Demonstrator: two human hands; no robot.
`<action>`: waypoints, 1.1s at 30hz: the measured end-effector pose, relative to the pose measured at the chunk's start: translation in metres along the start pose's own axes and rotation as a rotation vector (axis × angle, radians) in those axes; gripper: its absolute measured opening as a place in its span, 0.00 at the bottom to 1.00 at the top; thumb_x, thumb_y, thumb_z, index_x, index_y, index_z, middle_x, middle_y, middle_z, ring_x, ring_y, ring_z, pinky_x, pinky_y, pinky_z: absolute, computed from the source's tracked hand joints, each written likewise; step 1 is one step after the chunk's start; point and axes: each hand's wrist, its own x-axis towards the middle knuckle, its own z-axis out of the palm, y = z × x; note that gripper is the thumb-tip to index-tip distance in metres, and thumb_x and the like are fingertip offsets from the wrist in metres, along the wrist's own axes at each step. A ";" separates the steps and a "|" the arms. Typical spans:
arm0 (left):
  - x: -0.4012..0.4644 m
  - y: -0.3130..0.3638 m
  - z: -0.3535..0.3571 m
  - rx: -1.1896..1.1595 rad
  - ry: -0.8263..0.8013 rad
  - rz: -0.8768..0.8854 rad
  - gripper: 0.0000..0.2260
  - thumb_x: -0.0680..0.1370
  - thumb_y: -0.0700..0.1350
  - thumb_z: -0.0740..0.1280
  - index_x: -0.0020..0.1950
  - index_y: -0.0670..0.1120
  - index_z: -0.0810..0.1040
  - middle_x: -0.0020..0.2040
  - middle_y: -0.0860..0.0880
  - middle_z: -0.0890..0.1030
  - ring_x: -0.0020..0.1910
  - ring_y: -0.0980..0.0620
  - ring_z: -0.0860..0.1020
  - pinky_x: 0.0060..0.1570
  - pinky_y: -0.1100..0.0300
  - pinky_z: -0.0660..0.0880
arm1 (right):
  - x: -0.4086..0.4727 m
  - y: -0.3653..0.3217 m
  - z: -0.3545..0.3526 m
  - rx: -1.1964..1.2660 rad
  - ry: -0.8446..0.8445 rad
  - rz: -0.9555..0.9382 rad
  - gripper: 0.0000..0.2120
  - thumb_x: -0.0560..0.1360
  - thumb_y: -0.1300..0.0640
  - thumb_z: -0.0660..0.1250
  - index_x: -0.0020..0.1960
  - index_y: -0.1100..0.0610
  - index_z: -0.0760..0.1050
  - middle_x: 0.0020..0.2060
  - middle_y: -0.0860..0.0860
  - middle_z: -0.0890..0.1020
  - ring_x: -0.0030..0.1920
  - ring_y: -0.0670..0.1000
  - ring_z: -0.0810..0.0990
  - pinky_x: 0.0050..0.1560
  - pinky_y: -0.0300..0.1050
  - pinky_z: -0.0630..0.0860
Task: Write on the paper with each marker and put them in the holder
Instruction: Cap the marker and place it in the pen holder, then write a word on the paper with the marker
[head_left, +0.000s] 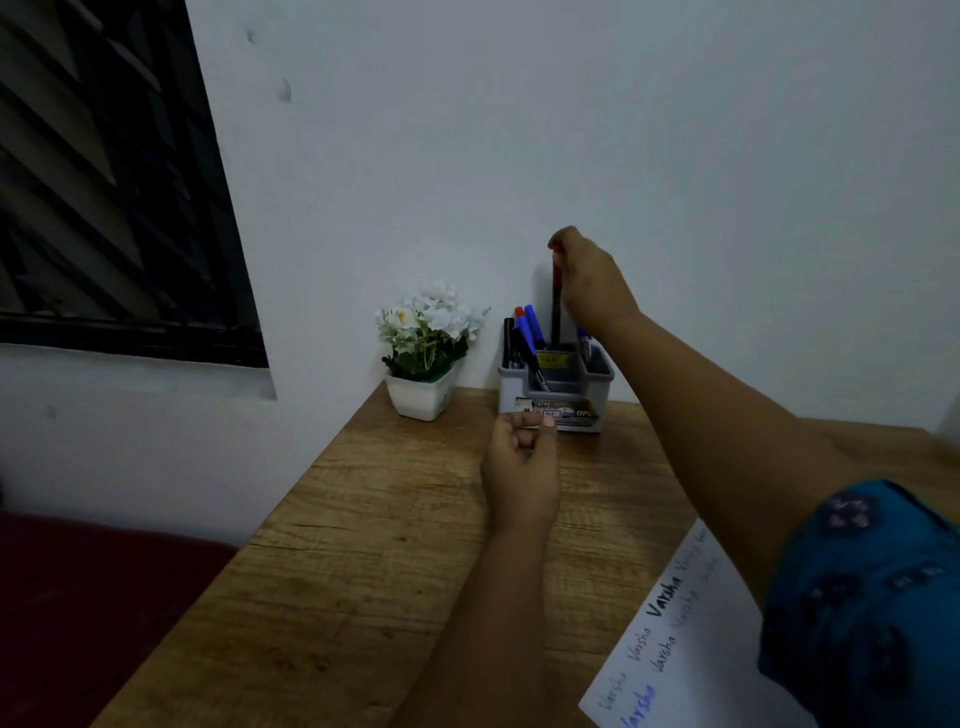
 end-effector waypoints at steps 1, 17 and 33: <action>0.000 0.000 0.000 0.000 -0.001 -0.002 0.06 0.79 0.43 0.67 0.44 0.52 0.75 0.35 0.54 0.77 0.36 0.57 0.76 0.40 0.64 0.72 | 0.001 -0.002 0.000 -0.003 0.011 -0.005 0.13 0.83 0.60 0.52 0.63 0.61 0.70 0.51 0.60 0.78 0.48 0.58 0.77 0.48 0.51 0.74; 0.002 -0.003 0.000 0.010 -0.001 -0.002 0.05 0.78 0.44 0.68 0.44 0.52 0.75 0.35 0.52 0.77 0.38 0.54 0.77 0.42 0.57 0.75 | -0.024 0.006 0.006 -0.528 -0.155 -0.154 0.11 0.78 0.60 0.62 0.59 0.59 0.77 0.48 0.60 0.80 0.50 0.59 0.76 0.47 0.49 0.70; -0.004 0.005 0.000 0.187 -0.070 0.061 0.06 0.79 0.46 0.67 0.42 0.50 0.75 0.35 0.53 0.76 0.35 0.56 0.73 0.37 0.61 0.70 | -0.056 0.026 -0.072 -0.240 -0.051 0.080 0.23 0.74 0.71 0.56 0.62 0.52 0.76 0.51 0.52 0.81 0.57 0.57 0.72 0.51 0.50 0.69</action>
